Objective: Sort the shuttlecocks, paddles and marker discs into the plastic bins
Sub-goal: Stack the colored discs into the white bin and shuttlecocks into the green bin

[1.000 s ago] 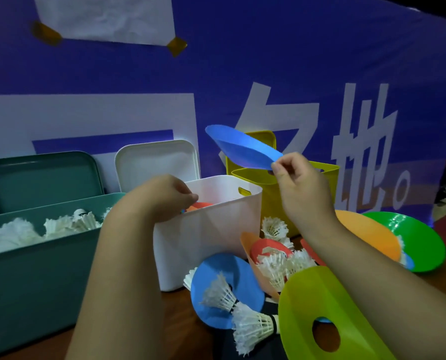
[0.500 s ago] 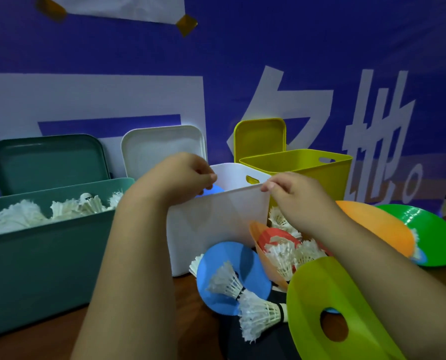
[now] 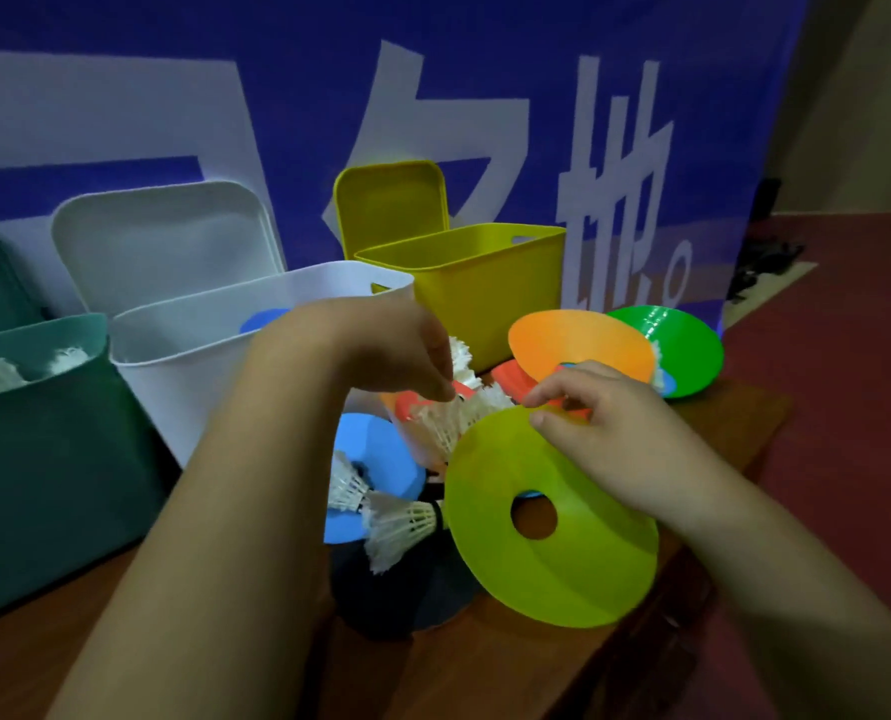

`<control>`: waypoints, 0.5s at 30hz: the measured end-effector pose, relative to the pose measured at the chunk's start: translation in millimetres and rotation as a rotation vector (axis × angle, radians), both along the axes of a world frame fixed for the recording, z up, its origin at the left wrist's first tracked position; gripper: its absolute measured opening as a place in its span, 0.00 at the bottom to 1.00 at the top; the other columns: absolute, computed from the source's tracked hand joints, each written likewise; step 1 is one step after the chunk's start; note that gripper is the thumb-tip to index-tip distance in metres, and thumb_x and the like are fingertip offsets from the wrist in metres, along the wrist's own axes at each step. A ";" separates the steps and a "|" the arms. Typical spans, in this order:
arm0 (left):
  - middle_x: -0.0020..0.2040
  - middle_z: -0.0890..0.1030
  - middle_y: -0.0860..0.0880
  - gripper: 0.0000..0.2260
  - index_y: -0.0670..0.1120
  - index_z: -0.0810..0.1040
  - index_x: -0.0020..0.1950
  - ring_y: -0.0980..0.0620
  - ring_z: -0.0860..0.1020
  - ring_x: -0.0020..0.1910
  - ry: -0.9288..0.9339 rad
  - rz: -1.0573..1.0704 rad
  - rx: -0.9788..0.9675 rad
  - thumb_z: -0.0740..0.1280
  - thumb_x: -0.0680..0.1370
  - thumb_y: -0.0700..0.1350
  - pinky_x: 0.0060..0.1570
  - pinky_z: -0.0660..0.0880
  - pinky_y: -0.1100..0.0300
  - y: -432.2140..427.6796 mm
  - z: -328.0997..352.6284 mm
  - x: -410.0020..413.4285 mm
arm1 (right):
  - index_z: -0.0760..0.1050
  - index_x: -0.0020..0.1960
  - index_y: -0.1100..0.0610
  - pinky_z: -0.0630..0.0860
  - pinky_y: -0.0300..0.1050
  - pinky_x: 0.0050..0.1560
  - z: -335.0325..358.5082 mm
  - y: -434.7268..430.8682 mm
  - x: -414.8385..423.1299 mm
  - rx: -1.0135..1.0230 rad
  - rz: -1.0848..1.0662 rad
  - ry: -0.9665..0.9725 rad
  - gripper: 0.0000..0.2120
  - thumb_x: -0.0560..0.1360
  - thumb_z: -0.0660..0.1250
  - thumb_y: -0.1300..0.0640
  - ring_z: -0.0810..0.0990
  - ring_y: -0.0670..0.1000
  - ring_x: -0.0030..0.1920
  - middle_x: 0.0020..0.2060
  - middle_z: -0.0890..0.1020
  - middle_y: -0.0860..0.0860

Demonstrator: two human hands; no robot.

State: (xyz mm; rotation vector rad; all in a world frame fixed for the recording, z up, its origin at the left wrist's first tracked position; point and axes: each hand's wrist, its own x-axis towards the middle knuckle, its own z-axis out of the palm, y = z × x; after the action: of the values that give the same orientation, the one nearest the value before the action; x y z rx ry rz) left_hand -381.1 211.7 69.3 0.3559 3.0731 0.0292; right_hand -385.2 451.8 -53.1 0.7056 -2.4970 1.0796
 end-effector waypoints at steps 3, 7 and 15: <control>0.50 0.82 0.58 0.10 0.57 0.84 0.56 0.57 0.79 0.49 0.005 -0.001 -0.044 0.72 0.78 0.59 0.58 0.79 0.50 2.1 -4.9 -3.4 | 0.84 0.56 0.44 0.66 0.37 0.62 -14.2 15.5 -1.0 0.034 -0.050 0.001 0.10 0.77 0.76 0.54 0.76 0.45 0.63 0.58 0.78 0.47; 0.50 0.84 0.59 0.13 0.59 0.83 0.56 0.56 0.81 0.50 0.048 -0.085 0.044 0.71 0.77 0.64 0.54 0.80 0.50 14.6 -8.7 -4.4 | 0.83 0.58 0.43 0.65 0.34 0.60 -25.8 29.3 -0.3 0.068 -0.046 -0.029 0.13 0.77 0.76 0.56 0.75 0.44 0.60 0.57 0.77 0.46; 0.59 0.84 0.56 0.23 0.55 0.77 0.69 0.51 0.80 0.59 0.104 -0.231 0.060 0.77 0.76 0.54 0.56 0.75 0.56 74.0 -53.5 -21.2 | 0.85 0.53 0.47 0.70 0.30 0.43 -40.3 46.4 -11.8 -0.302 -0.168 -0.038 0.09 0.81 0.70 0.59 0.79 0.36 0.41 0.42 0.83 0.42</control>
State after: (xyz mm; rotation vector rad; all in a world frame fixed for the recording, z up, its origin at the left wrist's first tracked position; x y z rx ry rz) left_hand -402.3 285.7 15.9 0.7362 3.1142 0.0973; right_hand -396.9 498.2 -93.4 0.3852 -2.3019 1.3749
